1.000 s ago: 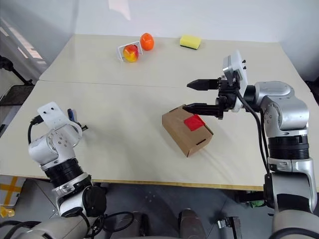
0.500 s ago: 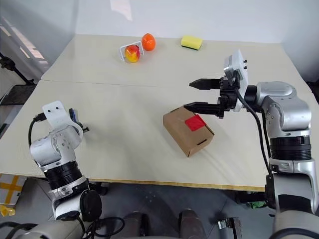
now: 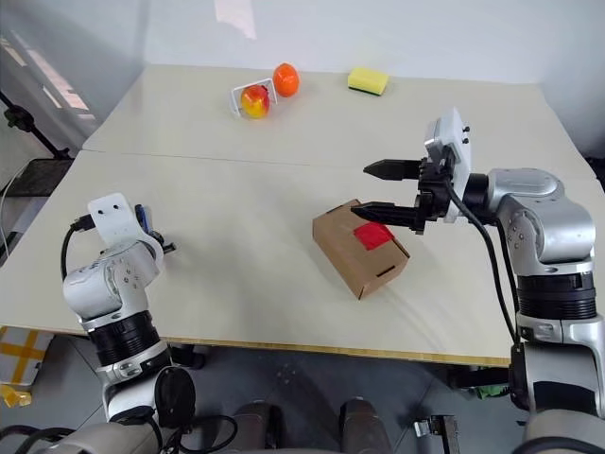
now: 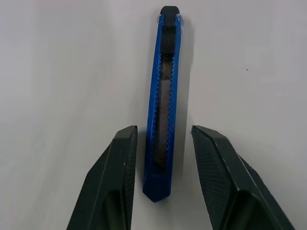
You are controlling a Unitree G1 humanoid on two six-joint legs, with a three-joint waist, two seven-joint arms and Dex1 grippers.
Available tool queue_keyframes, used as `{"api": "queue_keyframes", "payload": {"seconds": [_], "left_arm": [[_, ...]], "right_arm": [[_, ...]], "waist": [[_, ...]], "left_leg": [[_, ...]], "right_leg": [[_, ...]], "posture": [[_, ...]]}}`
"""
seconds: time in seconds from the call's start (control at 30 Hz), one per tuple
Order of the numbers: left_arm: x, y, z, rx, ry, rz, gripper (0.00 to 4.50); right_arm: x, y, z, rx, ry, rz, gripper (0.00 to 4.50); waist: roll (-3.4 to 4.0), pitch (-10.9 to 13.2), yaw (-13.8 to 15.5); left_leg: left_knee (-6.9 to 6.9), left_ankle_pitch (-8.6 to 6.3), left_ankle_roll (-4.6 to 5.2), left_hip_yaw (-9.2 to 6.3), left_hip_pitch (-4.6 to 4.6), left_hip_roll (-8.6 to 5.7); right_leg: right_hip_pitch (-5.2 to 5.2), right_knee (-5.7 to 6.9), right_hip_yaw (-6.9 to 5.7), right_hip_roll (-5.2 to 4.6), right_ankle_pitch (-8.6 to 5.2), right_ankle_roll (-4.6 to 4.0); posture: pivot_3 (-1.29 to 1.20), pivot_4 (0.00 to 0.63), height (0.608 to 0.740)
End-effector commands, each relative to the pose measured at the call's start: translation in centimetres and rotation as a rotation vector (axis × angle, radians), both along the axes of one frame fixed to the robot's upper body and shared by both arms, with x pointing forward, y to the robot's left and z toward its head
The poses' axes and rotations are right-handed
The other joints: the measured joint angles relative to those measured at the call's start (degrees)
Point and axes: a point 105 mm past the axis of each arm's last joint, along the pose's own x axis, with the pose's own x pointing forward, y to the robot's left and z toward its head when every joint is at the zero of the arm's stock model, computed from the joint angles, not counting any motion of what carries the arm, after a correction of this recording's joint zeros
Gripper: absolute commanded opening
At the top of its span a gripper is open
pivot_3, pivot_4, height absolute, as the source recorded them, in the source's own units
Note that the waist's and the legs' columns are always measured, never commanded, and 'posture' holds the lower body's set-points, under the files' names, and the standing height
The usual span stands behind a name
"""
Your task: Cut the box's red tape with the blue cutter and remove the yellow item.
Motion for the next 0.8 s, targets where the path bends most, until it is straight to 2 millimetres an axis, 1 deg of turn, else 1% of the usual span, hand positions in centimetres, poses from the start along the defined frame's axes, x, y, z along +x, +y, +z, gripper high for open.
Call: {"api": "queue_keyframes", "payload": {"seconds": [0.03,0.27,0.47,0.6,0.8], "left_arm": [[0.3,-0.4,-0.2,-0.004,-0.001,-0.025,1.9],[0.9,-1.3,0.8,0.007,-0.066,-0.087,1.9],[1.8,-2.9,2.1,0.046,-0.141,-0.205,1.9],[2.3,-4.4,3.4,0.059,-0.224,-0.307,1.9],[2.9,-6.2,4.9,0.07,-0.329,-0.426,1.9]], "right_arm": [[-0.7,-0.6,1.5,0.02,-0.06,-0.017,4.5],[-1.1,-0.9,1.3,0.036,-0.058,-0.055,4.5],[-1.5,-1.3,1.2,0.044,-0.059,-0.088,4.5],[-1.7,-1.5,1.3,0.049,-0.061,-0.106,4.5],[-1.8,-1.8,1.2,0.053,-0.064,-0.129,4.5]], "waist": [[0.0,0.0,0.0],[-0.04,0.0,0.1],[-0.08,0.0,0.0],[-0.08,0.0,-0.2],[-0.08,0.0,0.0]], "left_leg": [[0.0,0.0,0.0,0.0,0.0,0.0],[0.0,0.0,0.0,-0.02,-0.05,0.01],[0.0,0.0,0.01,-0.04,-0.16,0.02],[0.0,0.0,0.01,-0.03,-0.16,0.06],[0.0,-0.01,0.01,-0.03,-0.16,0.06]], "right_leg": [[0.0,0.0,0.0,0.0,0.0,0.0],[0.0,0.0,-0.02,0.01,0.0,0.0],[-0.07,0.01,-0.06,0.02,0.01,-0.01],[-0.08,0.02,-0.06,0.06,0.01,-0.01],[-0.08,0.01,-0.06,0.06,0.02,-0.02]], "posture": [[0.0,0.15,0.74],[0.0,0.15,0.74],[0.0,0.15,0.74],[0.0,0.15,0.74],[0.0,0.15,0.74]]}}
